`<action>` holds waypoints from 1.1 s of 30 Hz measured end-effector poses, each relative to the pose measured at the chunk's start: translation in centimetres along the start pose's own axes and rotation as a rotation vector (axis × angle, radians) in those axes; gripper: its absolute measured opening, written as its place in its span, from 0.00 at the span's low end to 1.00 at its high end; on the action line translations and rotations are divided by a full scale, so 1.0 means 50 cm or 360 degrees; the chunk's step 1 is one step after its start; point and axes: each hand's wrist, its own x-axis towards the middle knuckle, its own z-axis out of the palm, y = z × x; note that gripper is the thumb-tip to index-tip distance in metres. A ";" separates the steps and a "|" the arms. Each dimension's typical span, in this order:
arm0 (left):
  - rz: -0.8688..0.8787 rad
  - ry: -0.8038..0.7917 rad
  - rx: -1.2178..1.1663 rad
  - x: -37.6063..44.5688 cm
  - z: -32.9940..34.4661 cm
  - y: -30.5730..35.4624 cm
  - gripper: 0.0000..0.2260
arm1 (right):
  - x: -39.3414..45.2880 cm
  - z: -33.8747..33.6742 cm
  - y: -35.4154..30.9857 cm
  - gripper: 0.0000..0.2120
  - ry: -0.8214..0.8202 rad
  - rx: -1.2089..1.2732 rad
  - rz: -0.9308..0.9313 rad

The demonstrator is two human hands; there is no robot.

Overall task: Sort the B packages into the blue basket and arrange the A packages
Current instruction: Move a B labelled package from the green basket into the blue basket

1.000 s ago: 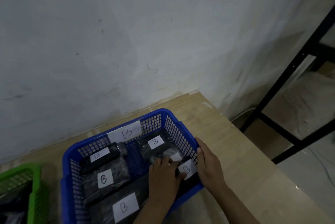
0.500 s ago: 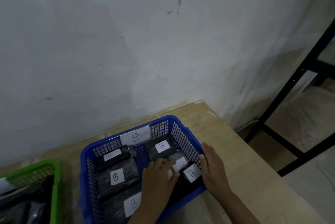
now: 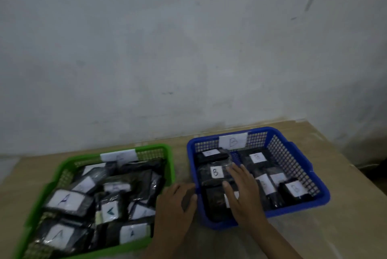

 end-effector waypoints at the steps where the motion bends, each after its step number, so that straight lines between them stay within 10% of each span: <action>1: -0.0028 0.0033 0.0006 -0.008 -0.018 -0.016 0.09 | -0.005 0.020 -0.021 0.20 -0.0005 0.0018 -0.0060; 17: -0.0446 0.0061 0.0316 -0.066 -0.161 -0.227 0.14 | -0.086 0.211 -0.164 0.17 -0.0572 -0.0423 -0.0339; 33: -0.0448 0.0010 -0.0211 -0.083 -0.169 -0.273 0.07 | -0.065 0.205 -0.197 0.10 -0.0758 -0.0303 -0.0232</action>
